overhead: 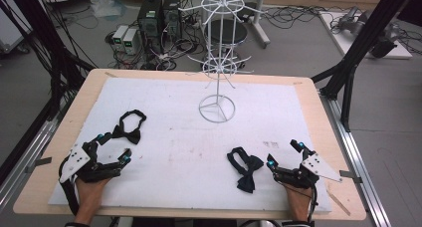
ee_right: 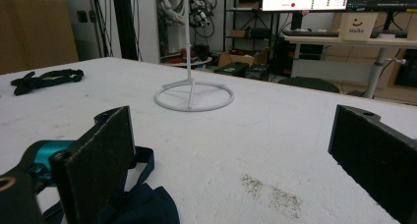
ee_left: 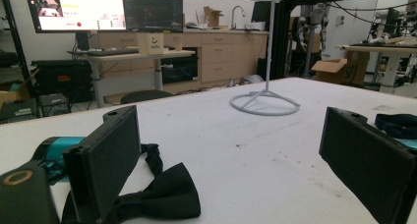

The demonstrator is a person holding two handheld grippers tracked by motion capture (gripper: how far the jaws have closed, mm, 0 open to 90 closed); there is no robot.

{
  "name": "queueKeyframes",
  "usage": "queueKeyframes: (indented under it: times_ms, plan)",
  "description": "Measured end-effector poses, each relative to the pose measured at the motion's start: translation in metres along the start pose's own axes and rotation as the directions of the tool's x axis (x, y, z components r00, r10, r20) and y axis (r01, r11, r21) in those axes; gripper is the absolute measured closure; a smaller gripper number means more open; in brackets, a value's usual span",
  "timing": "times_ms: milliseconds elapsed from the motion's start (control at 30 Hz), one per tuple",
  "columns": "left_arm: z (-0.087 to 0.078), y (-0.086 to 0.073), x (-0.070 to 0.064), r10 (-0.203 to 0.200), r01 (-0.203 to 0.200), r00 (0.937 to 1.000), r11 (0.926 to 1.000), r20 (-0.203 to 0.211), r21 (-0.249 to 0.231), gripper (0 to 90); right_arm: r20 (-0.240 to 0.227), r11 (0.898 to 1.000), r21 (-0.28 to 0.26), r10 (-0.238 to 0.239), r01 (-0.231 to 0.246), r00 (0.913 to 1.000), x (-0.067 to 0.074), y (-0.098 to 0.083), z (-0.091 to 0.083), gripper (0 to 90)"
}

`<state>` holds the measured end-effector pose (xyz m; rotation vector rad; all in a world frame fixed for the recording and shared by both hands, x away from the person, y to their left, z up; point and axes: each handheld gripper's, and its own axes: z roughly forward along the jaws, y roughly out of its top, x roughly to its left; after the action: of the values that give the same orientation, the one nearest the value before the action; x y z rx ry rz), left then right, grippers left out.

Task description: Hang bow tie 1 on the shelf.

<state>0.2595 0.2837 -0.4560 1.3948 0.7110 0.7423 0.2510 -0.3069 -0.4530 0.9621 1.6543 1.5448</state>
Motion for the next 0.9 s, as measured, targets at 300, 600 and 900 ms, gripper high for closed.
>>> queueKeyframes:
  times_ms: [300,600,900]
  plan:
    - [0.000,0.000,0.000,0.004,-0.004,1.0000,1.0000,0.000,-0.001,9.0,0.004,1.000,-0.013,0.022,-0.022,0.9997,-0.002,0.000,-0.001,2.8]
    - [0.000,0.000,0.000,0.000,0.000,1.0000,1.0000,-0.001,0.006,9.1,-0.007,0.998,-0.005,0.058,-0.059,0.9983,-0.006,0.001,0.000,2.8]
    - [0.000,0.000,0.000,0.001,-0.001,1.0000,1.0000,0.000,-0.001,9.1,-0.022,0.998,0.000,0.055,-0.056,0.9982,-0.011,0.007,-0.002,2.8]
